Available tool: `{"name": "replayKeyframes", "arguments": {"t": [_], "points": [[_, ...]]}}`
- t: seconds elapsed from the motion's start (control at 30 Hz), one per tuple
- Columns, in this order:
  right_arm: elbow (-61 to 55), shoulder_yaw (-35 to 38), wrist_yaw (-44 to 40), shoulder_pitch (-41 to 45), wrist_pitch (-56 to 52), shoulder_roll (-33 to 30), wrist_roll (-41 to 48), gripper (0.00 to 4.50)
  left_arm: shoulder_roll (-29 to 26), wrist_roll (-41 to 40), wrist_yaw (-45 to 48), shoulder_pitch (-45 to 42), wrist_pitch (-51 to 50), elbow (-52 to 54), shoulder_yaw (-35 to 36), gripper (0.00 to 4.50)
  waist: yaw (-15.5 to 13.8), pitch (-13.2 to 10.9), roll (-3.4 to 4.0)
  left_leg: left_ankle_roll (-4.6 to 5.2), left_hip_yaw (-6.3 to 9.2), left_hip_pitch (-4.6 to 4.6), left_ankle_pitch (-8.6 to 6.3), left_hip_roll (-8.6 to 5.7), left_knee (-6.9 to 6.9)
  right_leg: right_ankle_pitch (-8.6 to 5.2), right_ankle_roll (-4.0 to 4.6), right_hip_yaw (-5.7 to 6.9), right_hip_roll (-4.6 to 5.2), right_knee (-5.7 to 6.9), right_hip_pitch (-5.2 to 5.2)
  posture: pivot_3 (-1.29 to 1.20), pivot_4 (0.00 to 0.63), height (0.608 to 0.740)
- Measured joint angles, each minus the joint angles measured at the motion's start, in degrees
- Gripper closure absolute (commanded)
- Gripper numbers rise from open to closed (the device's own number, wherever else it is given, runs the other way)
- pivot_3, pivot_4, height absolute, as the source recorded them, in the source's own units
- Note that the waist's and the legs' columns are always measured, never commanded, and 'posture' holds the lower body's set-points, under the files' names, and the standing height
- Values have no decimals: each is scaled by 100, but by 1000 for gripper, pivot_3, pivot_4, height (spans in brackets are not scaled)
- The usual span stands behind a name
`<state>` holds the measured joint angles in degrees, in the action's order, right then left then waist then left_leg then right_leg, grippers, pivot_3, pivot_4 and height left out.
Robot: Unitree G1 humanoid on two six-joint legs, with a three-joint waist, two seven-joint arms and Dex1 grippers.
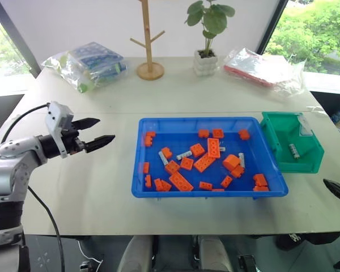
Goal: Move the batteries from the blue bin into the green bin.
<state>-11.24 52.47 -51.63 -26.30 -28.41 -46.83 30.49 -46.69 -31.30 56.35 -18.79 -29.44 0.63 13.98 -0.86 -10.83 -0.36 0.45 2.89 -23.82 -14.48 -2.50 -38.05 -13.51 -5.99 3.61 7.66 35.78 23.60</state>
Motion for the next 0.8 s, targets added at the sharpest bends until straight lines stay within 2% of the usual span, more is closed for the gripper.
{"name": "replayKeyframes", "arguments": {"t": [0.43, 0.8], "points": [[10, -40, 23, 90, 0, -19, -45, 45, 1, -20, 31, -16, -54, 23, -21, 0, -1, 0, 0, -1, 0, -1, -1, 0, 0, 0, 0, 0, 0, 0, 1, 0, 150, 692], [-63, -80, -24, 443, -238, -425, -22, 45, 120, -173, 56, -156, -291, 388, -192, 0, 13, -1, -1, 8, -5, -5, 4, 0, 0, 1, 0, 0, -1, 0, 5, 0, 150, 692]]}}
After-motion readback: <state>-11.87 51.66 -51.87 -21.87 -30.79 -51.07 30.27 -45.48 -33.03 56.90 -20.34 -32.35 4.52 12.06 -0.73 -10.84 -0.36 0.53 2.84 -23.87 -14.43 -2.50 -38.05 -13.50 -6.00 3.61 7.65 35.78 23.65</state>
